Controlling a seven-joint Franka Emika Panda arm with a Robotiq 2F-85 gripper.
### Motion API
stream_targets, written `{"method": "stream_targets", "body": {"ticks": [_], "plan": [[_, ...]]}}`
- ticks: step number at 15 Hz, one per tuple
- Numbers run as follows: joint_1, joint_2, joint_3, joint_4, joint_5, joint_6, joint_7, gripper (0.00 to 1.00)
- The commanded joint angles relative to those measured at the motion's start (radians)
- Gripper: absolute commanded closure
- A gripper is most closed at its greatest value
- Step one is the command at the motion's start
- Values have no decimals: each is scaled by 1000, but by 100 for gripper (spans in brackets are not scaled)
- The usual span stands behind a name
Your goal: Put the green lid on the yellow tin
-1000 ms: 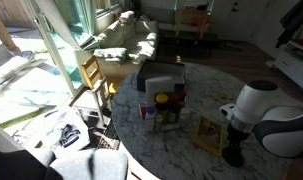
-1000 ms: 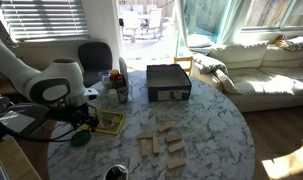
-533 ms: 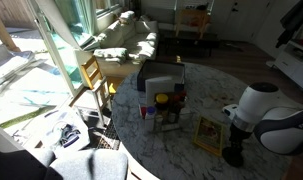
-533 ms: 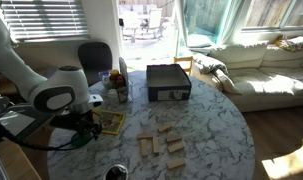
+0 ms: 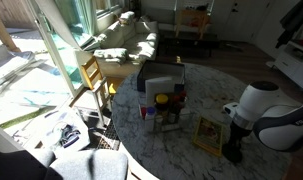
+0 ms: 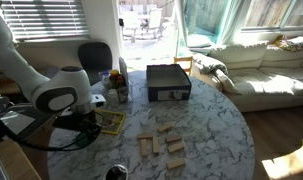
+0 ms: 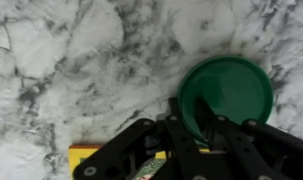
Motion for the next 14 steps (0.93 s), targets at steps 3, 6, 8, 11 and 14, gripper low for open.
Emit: {"method": "stream_targets", "body": {"ticks": [3,6,8,11,14], "plan": [[-25,32,3,5,-8,26,-33,100],[-27,27,4,4,-6,25,-40,100],[-27,-29,-16,-8,-40,-4,-28,100],[-37,-170,-78,-38,-147,-68,6,100],[-37,-123,-78,4,-136,-49,-7,98]]}}
